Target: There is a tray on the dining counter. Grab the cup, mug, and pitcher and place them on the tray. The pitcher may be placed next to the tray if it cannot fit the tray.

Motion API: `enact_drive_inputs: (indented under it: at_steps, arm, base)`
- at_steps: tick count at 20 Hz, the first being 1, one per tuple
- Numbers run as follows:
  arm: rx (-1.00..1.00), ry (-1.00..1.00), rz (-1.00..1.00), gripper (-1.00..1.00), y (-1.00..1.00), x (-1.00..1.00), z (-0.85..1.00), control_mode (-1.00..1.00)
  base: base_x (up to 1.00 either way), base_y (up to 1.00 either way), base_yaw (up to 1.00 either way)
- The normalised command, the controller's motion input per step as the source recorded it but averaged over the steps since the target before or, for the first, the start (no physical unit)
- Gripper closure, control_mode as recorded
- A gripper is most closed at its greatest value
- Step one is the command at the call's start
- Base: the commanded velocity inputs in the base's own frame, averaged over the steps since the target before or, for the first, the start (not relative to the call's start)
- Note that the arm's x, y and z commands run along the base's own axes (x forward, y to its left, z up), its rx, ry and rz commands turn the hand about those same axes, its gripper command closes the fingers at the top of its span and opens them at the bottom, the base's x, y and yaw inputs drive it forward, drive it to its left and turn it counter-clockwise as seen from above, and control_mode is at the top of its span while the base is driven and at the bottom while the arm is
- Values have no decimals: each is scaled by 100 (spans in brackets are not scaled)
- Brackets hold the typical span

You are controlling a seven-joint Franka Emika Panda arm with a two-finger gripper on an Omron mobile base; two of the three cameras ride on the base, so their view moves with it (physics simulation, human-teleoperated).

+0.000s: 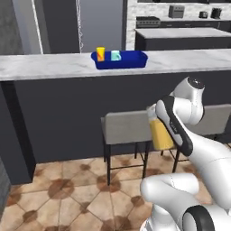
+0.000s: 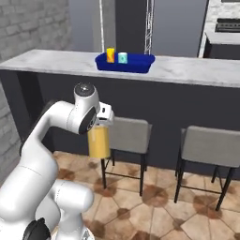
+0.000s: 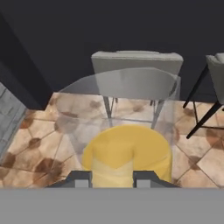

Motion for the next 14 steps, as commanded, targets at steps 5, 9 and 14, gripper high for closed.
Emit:
enact_drive_inputs:
  at_steps: [5, 9, 14]
  arm:
    - [0, 0, 0, 100, 0, 0, 0, 100]
    - [0, 0, 0, 100, 0, 0, 0, 100]
    - [0, 0, 0, 100, 0, 0, 0, 100]
  base:
    - [29, 67, -43]
    - [59, 25, -12]
    - [60, 16, -3]
